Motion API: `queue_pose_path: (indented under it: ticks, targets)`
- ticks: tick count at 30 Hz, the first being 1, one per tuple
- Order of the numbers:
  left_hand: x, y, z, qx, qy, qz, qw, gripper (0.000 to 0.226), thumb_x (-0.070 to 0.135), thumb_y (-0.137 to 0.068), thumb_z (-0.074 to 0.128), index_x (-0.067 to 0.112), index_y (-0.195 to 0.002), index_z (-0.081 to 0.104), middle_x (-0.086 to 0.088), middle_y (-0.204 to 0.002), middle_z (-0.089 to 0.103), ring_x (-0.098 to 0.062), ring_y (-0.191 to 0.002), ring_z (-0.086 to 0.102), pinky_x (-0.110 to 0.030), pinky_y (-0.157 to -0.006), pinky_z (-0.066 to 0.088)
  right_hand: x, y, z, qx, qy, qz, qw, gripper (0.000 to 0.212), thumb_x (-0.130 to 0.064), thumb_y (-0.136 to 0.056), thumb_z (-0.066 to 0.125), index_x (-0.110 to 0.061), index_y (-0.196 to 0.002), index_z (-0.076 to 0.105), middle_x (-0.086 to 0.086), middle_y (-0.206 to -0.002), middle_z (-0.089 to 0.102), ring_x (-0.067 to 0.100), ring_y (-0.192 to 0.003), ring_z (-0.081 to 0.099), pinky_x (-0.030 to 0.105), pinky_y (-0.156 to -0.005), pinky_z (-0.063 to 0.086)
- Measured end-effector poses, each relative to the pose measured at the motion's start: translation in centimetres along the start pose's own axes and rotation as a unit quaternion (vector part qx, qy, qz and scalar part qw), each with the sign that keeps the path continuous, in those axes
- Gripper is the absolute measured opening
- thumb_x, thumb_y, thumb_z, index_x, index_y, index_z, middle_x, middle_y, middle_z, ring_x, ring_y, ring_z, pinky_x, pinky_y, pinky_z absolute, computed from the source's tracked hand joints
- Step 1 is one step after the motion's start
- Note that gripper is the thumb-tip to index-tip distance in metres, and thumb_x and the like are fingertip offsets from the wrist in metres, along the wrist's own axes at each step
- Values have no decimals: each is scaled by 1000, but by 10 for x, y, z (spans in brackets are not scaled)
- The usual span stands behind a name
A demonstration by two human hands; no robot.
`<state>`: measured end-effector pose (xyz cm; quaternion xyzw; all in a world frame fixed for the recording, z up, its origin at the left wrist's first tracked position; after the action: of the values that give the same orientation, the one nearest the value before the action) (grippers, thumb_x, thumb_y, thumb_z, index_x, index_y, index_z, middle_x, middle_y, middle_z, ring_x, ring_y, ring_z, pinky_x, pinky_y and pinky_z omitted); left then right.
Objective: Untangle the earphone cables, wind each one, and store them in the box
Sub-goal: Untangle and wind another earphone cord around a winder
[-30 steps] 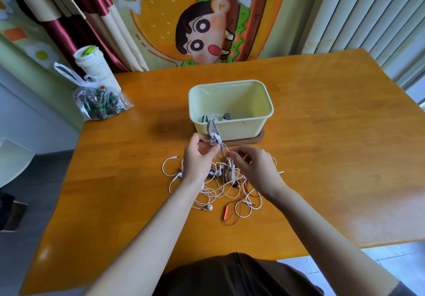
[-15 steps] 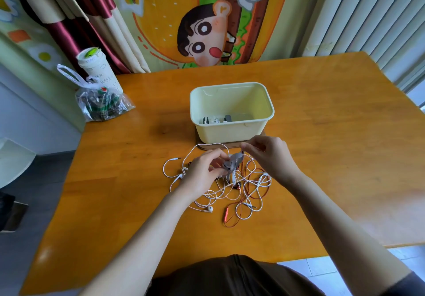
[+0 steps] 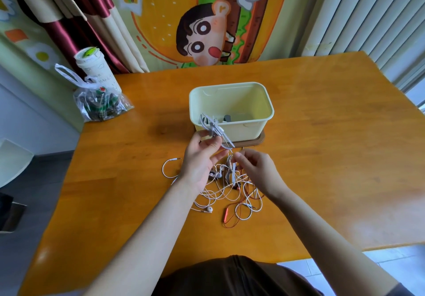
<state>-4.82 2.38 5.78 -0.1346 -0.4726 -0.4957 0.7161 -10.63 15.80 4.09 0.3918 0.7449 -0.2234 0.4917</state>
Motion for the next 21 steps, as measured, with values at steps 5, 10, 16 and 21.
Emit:
queue_pose_path:
  ticks: [5, 10, 16, 21]
  targets:
    - [-5, -2, -9, 89, -37, 7, 995, 15, -3, -88, 60, 6, -99, 55, -5, -84, 61, -19, -79, 61, -25, -63, 57, -8, 6, 4, 2, 60, -36, 998, 16, -21, -94, 56, -15, -87, 69, -16, -58, 51, -1, -50, 48, 10, -48, 34]
    - [-3, -3, -11, 107, -72, 10, 992, 17, -2, -88, 61, 6, -101, 55, -7, -87, 62, -19, -81, 62, -26, -64, 57, -11, 6, 2, 15, 76, -39, 996, 15, -19, -93, 58, -11, -90, 71, -19, -60, 51, -8, -55, 51, 8, -50, 36]
    - [-10, -3, -18, 106, -222, 35, 969, 20, 0, -86, 65, 17, -93, 57, -1, -85, 66, -15, -78, 64, -26, -65, 57, -23, 8, 1, 8, 107, -76, 991, 14, -22, -92, 59, -16, -86, 70, -17, -62, 52, -4, -59, 51, 11, -52, 36]
    - [-11, -2, -29, 19, -491, 102, 865, 17, 9, -83, 71, 16, -95, 61, 9, -78, 62, -6, -71, 59, -11, -59, 45, -23, -3, -11, 22, 148, -72, 986, 16, -25, -90, 61, -14, -82, 69, -16, -64, 54, 1, -57, 50, 13, -53, 35]
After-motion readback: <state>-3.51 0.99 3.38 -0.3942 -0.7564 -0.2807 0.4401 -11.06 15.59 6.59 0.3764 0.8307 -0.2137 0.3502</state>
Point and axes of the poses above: each hand's wrist, its own y-axis away from the middle knuckle, its own z-axis out of the palm, x = y × z, the point moved 1 cm from there along -y, towards the middle knuckle
